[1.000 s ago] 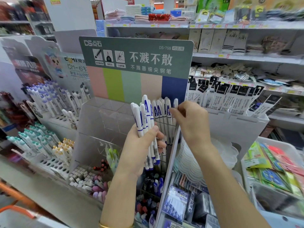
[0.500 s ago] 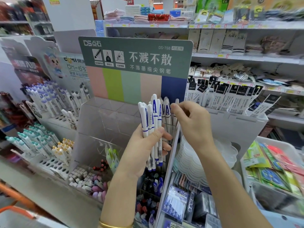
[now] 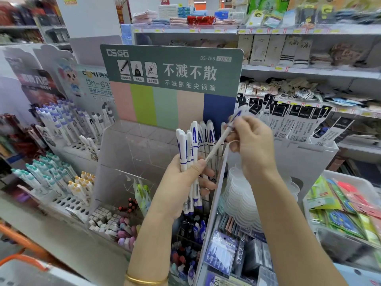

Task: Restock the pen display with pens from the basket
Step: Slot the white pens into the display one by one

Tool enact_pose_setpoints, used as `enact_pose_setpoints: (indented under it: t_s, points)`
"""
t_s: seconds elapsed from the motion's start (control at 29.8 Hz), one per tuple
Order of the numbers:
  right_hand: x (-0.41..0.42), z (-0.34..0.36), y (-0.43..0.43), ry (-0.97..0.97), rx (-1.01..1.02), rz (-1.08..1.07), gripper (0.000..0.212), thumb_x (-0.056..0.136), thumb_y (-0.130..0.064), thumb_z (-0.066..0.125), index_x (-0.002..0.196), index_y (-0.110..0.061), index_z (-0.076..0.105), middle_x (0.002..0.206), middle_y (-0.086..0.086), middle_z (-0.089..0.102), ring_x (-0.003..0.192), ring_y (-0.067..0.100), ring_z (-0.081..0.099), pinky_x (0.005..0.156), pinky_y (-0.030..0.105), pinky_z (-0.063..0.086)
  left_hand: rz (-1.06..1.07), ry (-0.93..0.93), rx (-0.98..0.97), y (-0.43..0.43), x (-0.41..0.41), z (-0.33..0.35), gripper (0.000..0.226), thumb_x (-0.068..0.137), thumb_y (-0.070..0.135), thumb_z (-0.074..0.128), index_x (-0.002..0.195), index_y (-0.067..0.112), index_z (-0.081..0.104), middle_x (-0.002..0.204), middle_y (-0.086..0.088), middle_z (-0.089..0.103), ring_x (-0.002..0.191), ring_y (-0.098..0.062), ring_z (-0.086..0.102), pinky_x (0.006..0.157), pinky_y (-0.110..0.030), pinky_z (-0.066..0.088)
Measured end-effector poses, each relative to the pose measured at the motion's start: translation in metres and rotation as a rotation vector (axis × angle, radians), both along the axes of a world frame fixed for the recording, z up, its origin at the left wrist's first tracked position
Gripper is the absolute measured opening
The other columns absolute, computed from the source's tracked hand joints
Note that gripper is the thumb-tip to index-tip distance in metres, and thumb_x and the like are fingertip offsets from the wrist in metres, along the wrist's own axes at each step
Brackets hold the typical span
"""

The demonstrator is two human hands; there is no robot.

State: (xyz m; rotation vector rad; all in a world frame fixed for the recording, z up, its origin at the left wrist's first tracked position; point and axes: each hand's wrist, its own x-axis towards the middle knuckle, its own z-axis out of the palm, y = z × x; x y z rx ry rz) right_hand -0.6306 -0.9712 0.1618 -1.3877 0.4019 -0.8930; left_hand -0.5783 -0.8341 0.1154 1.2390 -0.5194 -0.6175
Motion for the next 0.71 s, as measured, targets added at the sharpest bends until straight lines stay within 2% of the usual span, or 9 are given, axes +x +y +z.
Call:
enact_pose_setpoints:
  t_s: [0.07,0.13,0.2,0.3,0.4,0.47,0.57,0.71]
  points:
    - [0.002,0.002,-0.007,-0.069,-0.075,-0.186,0.019,0.097,-0.01,0.048,0.081,-0.014,0.056,0.074,0.002,0.06,0.058,0.008,0.052,0.051,0.022,0.042,0.031,0.006,0.005,0.001,0.001,-0.001,0.008,0.098,0.011,0.052,0.105,0.006,0.052,0.075,-0.009,0.069,0.053,-0.017,0.061,0.051,-0.028,0.052]
    - [0.006,-0.001,-0.012,-0.037,-0.265,-0.331,0.019,0.098,-0.014,0.048,0.082,-0.023,0.054,0.078,-0.001,0.059,0.067,0.014,0.056,0.059,0.03,0.046,0.053,0.018,-0.002,0.001,0.001,-0.001,0.009,0.098,0.009,0.051,0.107,0.006,0.051,0.075,-0.01,0.068,0.05,-0.016,0.058,0.048,-0.027,0.05]
    - [0.009,-0.008,-0.011,0.037,-0.432,-0.354,0.016,0.097,-0.014,0.05,0.085,-0.023,0.055,0.078,-0.002,0.059,0.071,0.017,0.057,0.064,0.033,0.048,0.061,0.029,-0.009,-0.001,-0.001,-0.001,0.011,0.099,0.009,0.051,0.11,0.006,0.051,0.076,-0.011,0.068,0.049,-0.015,0.056,0.047,-0.026,0.049]
    - [0.011,-0.02,-0.008,0.117,-0.587,-0.333,0.008,0.096,-0.014,0.053,0.096,-0.013,0.061,0.083,0.0,0.061,0.078,0.019,0.058,0.072,0.031,0.049,0.059,0.027,-0.016,-0.002,-0.002,-0.001,0.017,0.098,0.011,0.052,0.114,0.009,0.05,0.078,-0.01,0.069,0.05,-0.015,0.056,0.048,-0.026,0.049]
    - [0.013,-0.03,-0.008,0.284,-0.756,-0.346,0.013,0.094,-0.018,0.059,0.098,-0.007,0.066,0.087,0.0,0.059,0.082,0.015,0.053,0.072,0.022,0.039,0.058,0.017,-0.028,-0.001,-0.002,-0.001,0.019,0.098,0.012,0.053,0.116,0.008,0.049,0.079,-0.01,0.07,0.051,-0.015,0.057,0.049,-0.026,0.049]
    - [0.017,-0.035,-0.009,0.425,-0.853,-0.352,0.015,0.091,-0.021,0.063,0.091,-0.007,0.067,0.086,0.0,0.053,0.082,0.017,0.051,0.069,0.024,0.034,0.051,0.014,-0.033,0.0,-0.001,-0.002,0.018,0.098,0.013,0.053,0.114,0.007,0.05,0.079,-0.01,0.07,0.051,-0.016,0.058,0.05,-0.026,0.05]
    - [0.019,-0.039,-0.01,0.574,-0.88,-0.354,0.019,0.089,-0.026,0.065,0.085,-0.008,0.062,0.085,-0.001,0.047,0.083,0.018,0.047,0.067,0.028,0.033,0.027,0.004,-0.034,0.001,-0.001,-0.002,0.016,0.097,0.016,0.053,0.111,0.009,0.051,0.078,-0.008,0.07,0.054,-0.016,0.06,0.053,-0.028,0.051]
    - [0.012,-0.036,-0.007,0.414,-0.802,-0.366,0.012,0.088,-0.02,0.066,0.082,-0.01,0.062,0.082,-0.003,0.051,0.08,0.016,0.048,0.067,0.022,0.03,-0.012,0.019,-0.062,0.002,-0.001,-0.001,0.02,0.094,0.019,0.055,0.11,0.008,0.052,0.076,-0.007,0.069,0.055,-0.016,0.06,0.055,-0.03,0.051]
